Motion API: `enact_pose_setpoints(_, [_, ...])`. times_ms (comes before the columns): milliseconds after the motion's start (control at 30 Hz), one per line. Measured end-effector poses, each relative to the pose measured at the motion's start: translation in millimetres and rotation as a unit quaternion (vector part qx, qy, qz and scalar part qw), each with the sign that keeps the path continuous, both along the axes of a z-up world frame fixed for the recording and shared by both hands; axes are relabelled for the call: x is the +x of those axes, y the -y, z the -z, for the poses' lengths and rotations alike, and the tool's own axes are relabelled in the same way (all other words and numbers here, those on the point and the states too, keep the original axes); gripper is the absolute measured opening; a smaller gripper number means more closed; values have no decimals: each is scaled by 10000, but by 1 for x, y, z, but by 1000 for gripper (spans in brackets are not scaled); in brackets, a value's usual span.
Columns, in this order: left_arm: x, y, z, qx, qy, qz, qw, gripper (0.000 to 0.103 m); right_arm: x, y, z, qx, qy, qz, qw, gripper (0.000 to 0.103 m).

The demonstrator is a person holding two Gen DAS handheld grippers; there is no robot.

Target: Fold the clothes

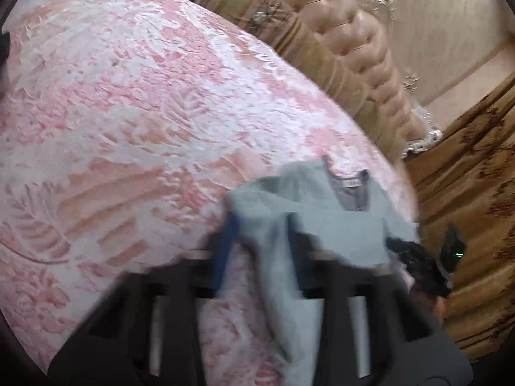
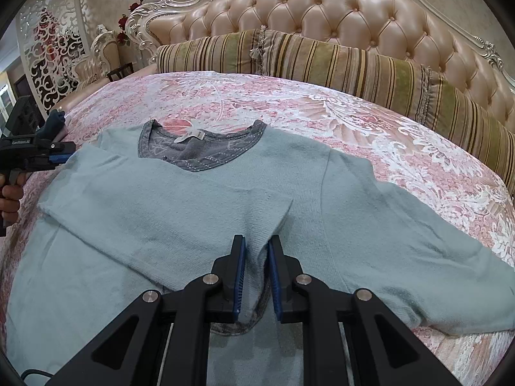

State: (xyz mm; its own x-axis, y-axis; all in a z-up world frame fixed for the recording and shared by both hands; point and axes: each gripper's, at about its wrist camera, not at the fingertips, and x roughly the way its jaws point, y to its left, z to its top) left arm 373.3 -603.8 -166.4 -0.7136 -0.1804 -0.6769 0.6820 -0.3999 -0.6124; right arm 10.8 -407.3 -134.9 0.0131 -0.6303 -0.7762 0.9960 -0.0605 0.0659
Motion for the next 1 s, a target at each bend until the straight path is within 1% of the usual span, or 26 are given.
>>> enact_pose_setpoints(67, [-1, 2, 2, -27, 138, 33, 9999, 6, 0, 0, 0, 5, -2, -2, 10000, 16])
enact_pose_setpoints(200, [6, 3, 4, 27, 46, -37, 10000, 7, 0, 0, 0, 24, -23, 3, 10000, 16])
enact_pose_setpoints(233, [7, 2, 4, 26, 26, -97, 9999, 11, 0, 0, 0, 25, -21, 5, 10000, 16])
enact_pose_setpoints(267, [8, 1, 3, 25, 6, -157, 9999, 18, 0, 0, 0, 25, -9, 9, 10000, 16])
enact_pose_setpoints(367, [6, 4, 3, 36, 18, -154, 9999, 35, 0, 0, 0, 28, -4, 11, 10000, 16])
enact_pose_setpoints(433, [5, 6, 4, 43, 25, -151, 9999, 37, 0, 0, 0, 30, -18, 5, 10000, 16])
enact_pose_setpoints(500, [3, 8, 4, 51, 33, -149, 9999, 37, 0, 0, 0, 33, -17, -5, 10000, 16])
enact_pose_setpoints(533, [2, 8, 4, 55, 37, -148, 9999, 29, 0, 0, 0, 30, -12, -6, 10000, 16])
enact_pose_setpoints(567, [2, 9, 4, 58, 41, -147, 9999, 7, 0, 0, 0, 28, -14, -7, 10000, 16])
enact_pose_setpoints(733, [4, 10, 3, 40, 34, -223, 9997, 8, 0, 0, 0, 26, -27, -5, 10000, 16])
enact_pose_setpoints(800, [6, 9, 2, 15, 37, -299, 9995, 12, 0, 0, 0, 26, -39, -6, 10000, 16])
enact_pose_setpoints(867, [14, -3, -6, -55, -6, -281, 9996, 35, 0, 0, 1, 28, -39, -13, 10000, 16])
enact_pose_setpoints(900, [18, -9, -9, -89, -27, -272, 9996, 38, 0, 0, 1, 29, -32, -15, 10000, 16])
enact_pose_setpoints(1000, [22, -41, -13, -179, 176, -153, 9996, 38, -1, 0, 0, 19, 9, -11, 10000, 16])
